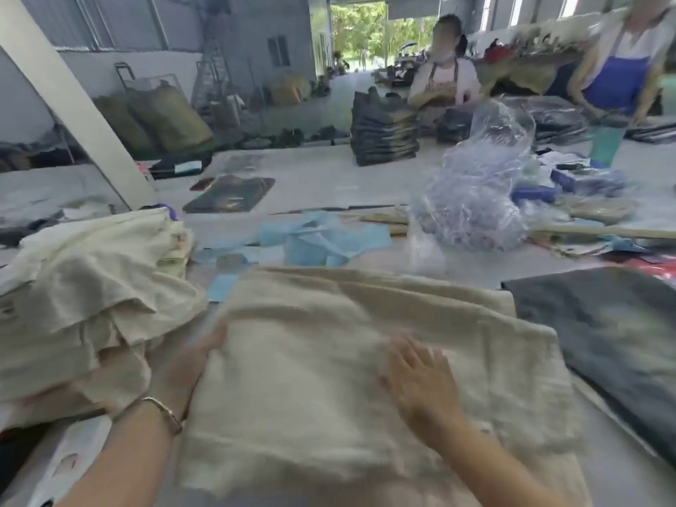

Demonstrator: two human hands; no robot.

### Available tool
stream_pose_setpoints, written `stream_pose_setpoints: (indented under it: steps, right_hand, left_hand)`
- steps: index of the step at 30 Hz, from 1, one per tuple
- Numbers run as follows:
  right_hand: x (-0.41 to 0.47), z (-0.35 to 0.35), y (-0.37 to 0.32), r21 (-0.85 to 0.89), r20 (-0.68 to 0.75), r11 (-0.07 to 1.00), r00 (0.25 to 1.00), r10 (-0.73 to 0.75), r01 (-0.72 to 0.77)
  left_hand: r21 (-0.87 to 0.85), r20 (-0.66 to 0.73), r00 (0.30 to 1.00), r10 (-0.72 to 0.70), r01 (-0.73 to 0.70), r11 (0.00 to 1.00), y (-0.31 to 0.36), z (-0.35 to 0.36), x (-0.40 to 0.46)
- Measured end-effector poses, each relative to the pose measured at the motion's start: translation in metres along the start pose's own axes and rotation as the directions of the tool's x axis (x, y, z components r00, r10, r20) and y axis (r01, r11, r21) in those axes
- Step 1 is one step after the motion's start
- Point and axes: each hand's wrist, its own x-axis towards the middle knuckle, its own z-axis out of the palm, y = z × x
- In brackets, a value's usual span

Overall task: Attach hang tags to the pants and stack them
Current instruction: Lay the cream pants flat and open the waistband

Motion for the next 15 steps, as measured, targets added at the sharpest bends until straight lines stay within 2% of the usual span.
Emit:
stream_pose_setpoints:
  steps: [2, 4, 6, 10, 11, 12, 13, 14, 15]
  right_hand:
    - [-0.009, 0.056, 0.003, -0.080, 0.299, 0.995, 0.951, 0.077, -0.055]
    - [-0.016, 0.089, -0.001, -0.107, 0.344, 0.992, 0.933, 0.106, -0.074]
    - [-0.017, 0.102, -0.002, -0.114, 0.279, 0.988, 0.951, 0.133, -0.105]
    - [-0.018, 0.094, -0.004, -0.055, 0.189, 0.992, 0.975, 0.120, -0.112]
    - [-0.020, 0.087, -0.004, -0.018, 0.099, 0.991, 0.986, 0.130, -0.129]
    - [-0.023, 0.082, 0.001, 0.005, -0.050, 0.985, 0.984, 0.171, -0.171]
    - [-0.028, 0.077, 0.010, 0.011, -0.213, 0.967, 0.944, 0.251, -0.255]
    - [-0.033, 0.071, 0.021, 0.044, -0.324, 0.922, 0.867, 0.378, -0.385]
    - [-0.039, 0.064, 0.033, 0.097, -0.333, 0.845, 0.783, 0.525, -0.525]
  left_hand:
    - [0.148, -0.009, 0.983, -0.185, 0.185, 0.972, -0.051, -0.017, 0.004]
    - [0.261, -0.052, 0.961, -0.270, 0.275, 0.926, -0.094, -0.040, 0.014]
    - [0.267, -0.078, 0.956, -0.284, 0.295, 0.918, -0.108, -0.050, 0.026]
    - [0.411, -0.121, 0.979, -0.161, 0.197, 0.890, -0.122, -0.056, 0.045]
    - [0.469, -0.133, 0.984, -0.117, 0.167, 0.867, -0.125, -0.057, 0.048]
    - [0.549, -0.139, 0.988, -0.074, 0.139, 0.824, -0.127, -0.058, 0.049]
    - [0.636, -0.139, 0.990, -0.019, 0.104, 0.764, -0.131, -0.059, 0.051]
    - [0.713, -0.147, 0.989, 0.020, 0.092, 0.695, -0.136, -0.060, 0.051]
    - [0.776, -0.153, 0.985, 0.078, 0.071, 0.626, -0.141, -0.061, 0.052]
